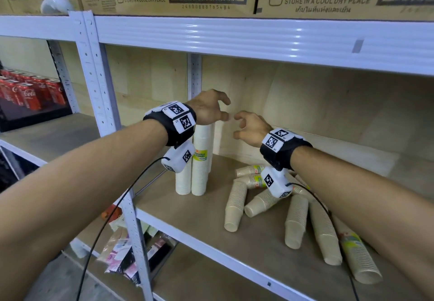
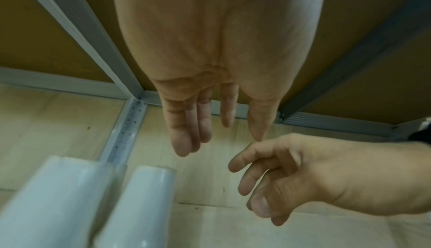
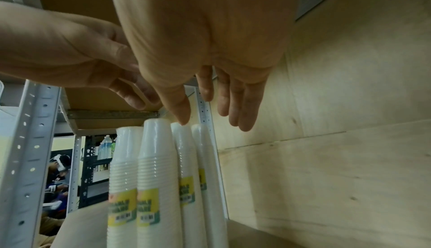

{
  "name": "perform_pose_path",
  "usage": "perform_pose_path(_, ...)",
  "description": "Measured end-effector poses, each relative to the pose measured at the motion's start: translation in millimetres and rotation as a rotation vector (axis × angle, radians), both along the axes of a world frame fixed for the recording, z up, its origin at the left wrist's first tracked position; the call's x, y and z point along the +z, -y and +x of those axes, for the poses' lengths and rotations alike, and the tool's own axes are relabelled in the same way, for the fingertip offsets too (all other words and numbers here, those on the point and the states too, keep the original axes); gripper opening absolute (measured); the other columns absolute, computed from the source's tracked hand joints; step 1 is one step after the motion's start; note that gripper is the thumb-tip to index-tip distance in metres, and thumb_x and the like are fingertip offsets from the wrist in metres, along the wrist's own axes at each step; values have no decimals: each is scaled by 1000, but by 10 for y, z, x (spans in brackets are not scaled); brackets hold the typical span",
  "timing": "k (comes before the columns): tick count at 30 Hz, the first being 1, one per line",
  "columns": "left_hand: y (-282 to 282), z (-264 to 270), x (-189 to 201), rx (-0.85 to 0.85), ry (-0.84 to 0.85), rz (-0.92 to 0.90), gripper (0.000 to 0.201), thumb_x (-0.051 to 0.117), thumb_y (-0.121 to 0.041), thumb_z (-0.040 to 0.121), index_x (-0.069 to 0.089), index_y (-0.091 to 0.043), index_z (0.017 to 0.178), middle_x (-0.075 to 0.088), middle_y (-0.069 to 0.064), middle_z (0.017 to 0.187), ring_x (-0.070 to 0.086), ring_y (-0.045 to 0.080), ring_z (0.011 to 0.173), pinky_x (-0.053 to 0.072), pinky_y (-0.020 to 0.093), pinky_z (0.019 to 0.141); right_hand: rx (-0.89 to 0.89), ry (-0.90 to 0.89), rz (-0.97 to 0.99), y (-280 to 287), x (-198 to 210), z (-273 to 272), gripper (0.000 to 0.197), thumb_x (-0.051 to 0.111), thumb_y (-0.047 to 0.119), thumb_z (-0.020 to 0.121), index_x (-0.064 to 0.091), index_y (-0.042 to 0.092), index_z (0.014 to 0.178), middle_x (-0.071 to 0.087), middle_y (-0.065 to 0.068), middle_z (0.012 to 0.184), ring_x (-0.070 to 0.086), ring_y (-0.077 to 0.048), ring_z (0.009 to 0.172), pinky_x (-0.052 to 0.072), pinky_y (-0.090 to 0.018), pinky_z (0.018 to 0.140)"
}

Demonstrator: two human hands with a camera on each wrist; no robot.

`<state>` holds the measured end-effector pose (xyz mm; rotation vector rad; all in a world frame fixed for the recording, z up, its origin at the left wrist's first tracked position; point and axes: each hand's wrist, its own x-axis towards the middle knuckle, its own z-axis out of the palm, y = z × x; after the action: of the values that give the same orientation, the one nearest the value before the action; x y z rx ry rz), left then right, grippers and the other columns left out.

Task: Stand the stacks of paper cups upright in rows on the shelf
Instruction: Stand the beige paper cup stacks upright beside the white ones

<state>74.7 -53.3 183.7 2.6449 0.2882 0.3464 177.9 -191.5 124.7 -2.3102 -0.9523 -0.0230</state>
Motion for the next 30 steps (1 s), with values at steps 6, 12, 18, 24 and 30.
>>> perform_pose_path(6,244,164,-533,-63,-91,-37,50,71,-38,85,55,-23,129,64,5,113,61,20,100,50,30,87,-42,-56,-110,241,-375,67,67,75,22,75,49,24,137,60,-3,119,57,-17,99,43,-25,79)
perform_pose_path(12,390,191,-1208,-56,-231,11,63,73,-43,79,52,-24,135,57,-1,128,56,20,114,43,27,84,-12,-123,-272,499,-798,61,70,78,21,76,48,19,139,56,-3,131,56,-20,114,41,-23,86)
perform_pose_path(18,502,59,-1709,-80,-359,-7,60,70,-40,82,51,-21,136,60,3,129,57,24,118,49,38,97,6,-210,-457,661,-1217,63,78,81,19,73,46,19,142,51,-2,142,52,-21,126,42,-25,98)
perform_pose_path(24,564,-78,-2074,2,-386,-81,83,73,-41,81,34,-17,150,47,4,146,48,23,131,43,30,97,7,-218,-524,770,-1446,62,89,83,22,71,38,25,149,48,-1,143,49,-23,129,41,-27,101)
perform_pose_path(30,656,-134,-2267,44,-386,-33,78,67,-57,73,45,-24,139,61,4,125,60,24,109,49,32,83,-15,-80,-585,729,-1585,41,82,85,24,68,49,21,142,50,-3,141,50,-23,126,44,-32,101)
